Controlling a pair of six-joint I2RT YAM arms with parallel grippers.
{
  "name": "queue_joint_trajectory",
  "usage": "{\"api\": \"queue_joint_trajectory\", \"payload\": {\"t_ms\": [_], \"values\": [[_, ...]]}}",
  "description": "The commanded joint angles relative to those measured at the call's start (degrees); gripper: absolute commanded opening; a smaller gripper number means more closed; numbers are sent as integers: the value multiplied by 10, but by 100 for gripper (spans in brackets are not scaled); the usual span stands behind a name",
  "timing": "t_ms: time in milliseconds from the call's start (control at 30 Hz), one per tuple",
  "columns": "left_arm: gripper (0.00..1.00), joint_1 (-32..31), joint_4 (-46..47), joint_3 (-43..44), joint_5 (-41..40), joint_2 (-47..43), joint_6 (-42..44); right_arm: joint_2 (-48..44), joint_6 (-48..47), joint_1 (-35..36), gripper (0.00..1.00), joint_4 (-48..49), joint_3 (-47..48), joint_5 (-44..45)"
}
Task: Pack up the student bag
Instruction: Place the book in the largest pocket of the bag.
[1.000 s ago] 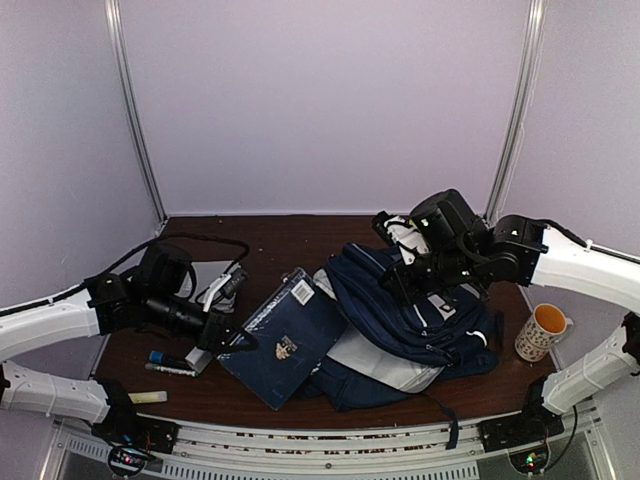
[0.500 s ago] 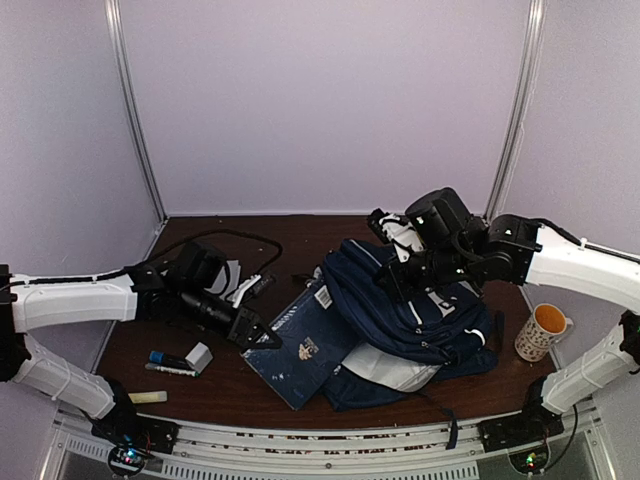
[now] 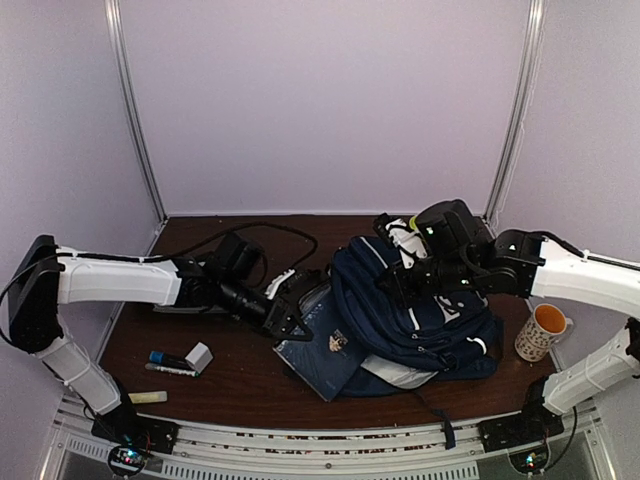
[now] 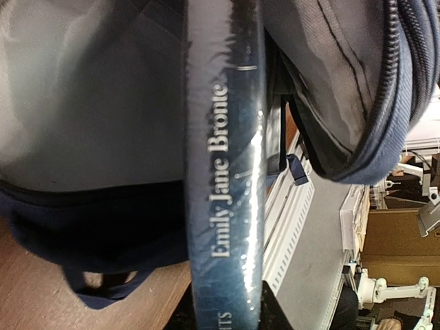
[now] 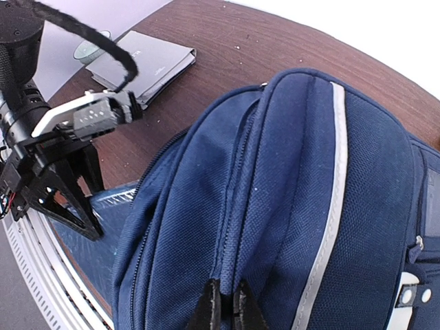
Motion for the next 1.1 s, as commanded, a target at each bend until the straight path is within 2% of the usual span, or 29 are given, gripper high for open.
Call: {"api": "queue_joint_trajectory", "payload": {"t_ms": [0, 133, 267, 333, 567, 833, 1067], "values": [[0, -13, 86, 61, 10, 36, -46, -40, -17, 13, 0, 121, 7, -56], [0, -16, 117, 90, 12, 82, -95, -47, -25, 19, 0, 126, 5, -54], [0, -16, 264, 93, 50, 121, -195, -48, -30, 25, 0, 125, 8, -58], [0, -17, 294, 113, 53, 140, -224, -47, -31, 27, 0, 124, 9, -60], [0, -21, 211, 210, 14, 197, -222, -57, -33, 33, 0, 133, 2, -75], [1, -28, 173, 233, -41, 209, -222, -55, -35, 40, 0, 134, 6, -73], [61, -33, 139, 212, -70, 171, -187, -59, -37, 40, 0, 131, 0, -34]]}}
